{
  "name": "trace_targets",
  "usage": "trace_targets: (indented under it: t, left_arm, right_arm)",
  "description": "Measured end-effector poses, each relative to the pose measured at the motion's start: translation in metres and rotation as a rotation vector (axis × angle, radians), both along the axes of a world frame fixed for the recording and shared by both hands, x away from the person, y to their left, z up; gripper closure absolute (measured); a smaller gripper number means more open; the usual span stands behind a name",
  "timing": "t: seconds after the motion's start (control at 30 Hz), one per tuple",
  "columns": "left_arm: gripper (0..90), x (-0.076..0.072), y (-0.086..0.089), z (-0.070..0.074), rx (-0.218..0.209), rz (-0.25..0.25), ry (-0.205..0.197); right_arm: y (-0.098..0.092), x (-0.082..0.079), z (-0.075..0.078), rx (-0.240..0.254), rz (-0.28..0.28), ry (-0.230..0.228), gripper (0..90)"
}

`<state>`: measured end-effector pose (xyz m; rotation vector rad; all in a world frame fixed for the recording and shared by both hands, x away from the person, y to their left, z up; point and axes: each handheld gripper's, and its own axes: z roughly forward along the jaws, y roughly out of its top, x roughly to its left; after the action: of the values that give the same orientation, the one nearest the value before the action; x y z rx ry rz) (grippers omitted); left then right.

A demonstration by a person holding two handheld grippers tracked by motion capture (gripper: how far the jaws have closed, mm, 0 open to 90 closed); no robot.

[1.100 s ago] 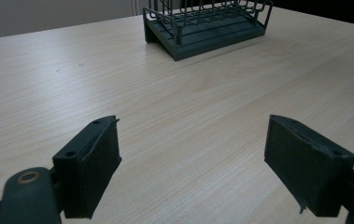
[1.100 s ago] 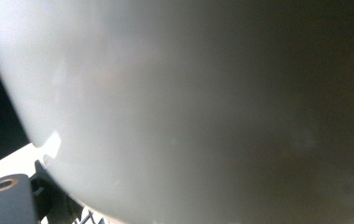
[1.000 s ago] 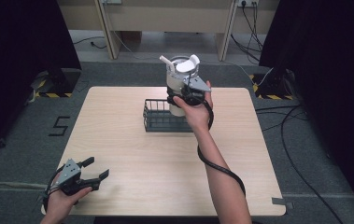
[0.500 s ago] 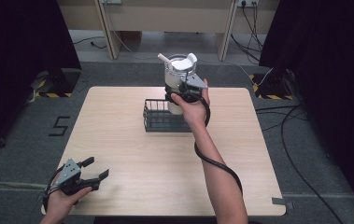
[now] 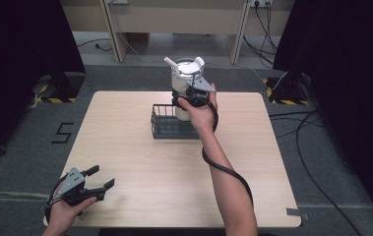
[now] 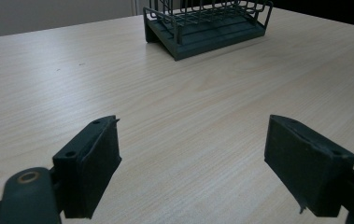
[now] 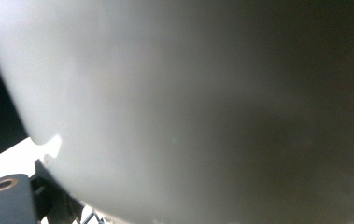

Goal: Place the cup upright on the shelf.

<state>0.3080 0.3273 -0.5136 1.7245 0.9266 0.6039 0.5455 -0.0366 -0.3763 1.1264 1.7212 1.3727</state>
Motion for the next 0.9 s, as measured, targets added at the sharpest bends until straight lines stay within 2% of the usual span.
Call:
trace_targets:
  t: [0.43,0.9]
  left_arm:
    - [17.3,0.0,0.0,0.0,0.001,-0.003,-0.001]
    - [17.3,0.0,0.0,0.0,0.0,-0.005,-0.002]
  right_arm:
    - [0.003,0.005,-0.006,-0.007,-0.004,0.015,10.5]
    - [0.006,0.008,-0.026,-0.017,0.0,0.049,10.4]
